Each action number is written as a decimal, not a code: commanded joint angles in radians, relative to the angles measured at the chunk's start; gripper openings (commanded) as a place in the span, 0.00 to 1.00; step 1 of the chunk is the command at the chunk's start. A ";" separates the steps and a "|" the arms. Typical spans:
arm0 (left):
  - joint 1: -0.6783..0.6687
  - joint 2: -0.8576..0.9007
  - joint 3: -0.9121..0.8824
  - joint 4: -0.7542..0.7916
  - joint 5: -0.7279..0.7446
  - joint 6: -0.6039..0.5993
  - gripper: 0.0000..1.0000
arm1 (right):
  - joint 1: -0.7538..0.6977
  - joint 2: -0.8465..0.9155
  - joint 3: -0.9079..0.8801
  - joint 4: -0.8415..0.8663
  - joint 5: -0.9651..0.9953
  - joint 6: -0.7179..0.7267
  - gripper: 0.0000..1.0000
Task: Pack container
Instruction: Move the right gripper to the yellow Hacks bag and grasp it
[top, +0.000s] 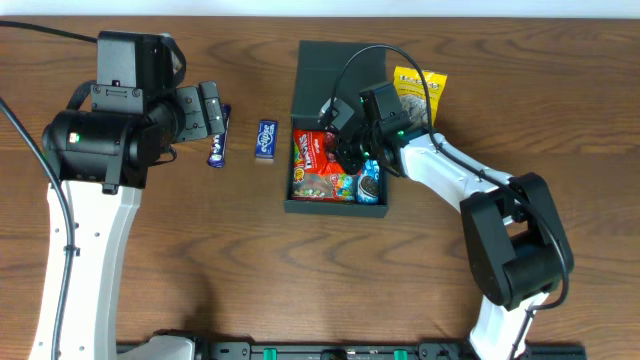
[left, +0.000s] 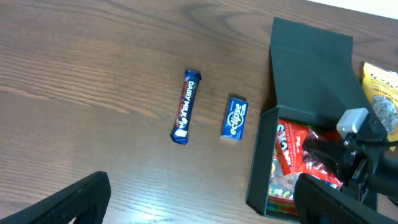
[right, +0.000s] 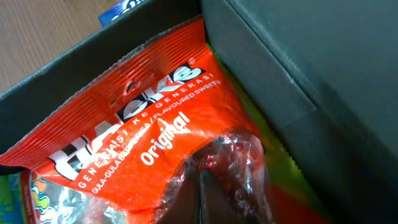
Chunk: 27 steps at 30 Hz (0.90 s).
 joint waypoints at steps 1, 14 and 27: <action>0.005 -0.009 0.021 -0.012 0.000 0.021 0.95 | 0.005 -0.022 0.000 -0.023 -0.048 0.065 0.01; 0.005 -0.009 0.021 -0.016 0.000 0.021 0.95 | -0.070 -0.392 0.000 0.043 0.208 0.263 0.01; 0.005 -0.008 0.021 -0.016 0.000 0.021 0.95 | -0.203 -0.349 0.000 0.054 0.549 0.460 0.20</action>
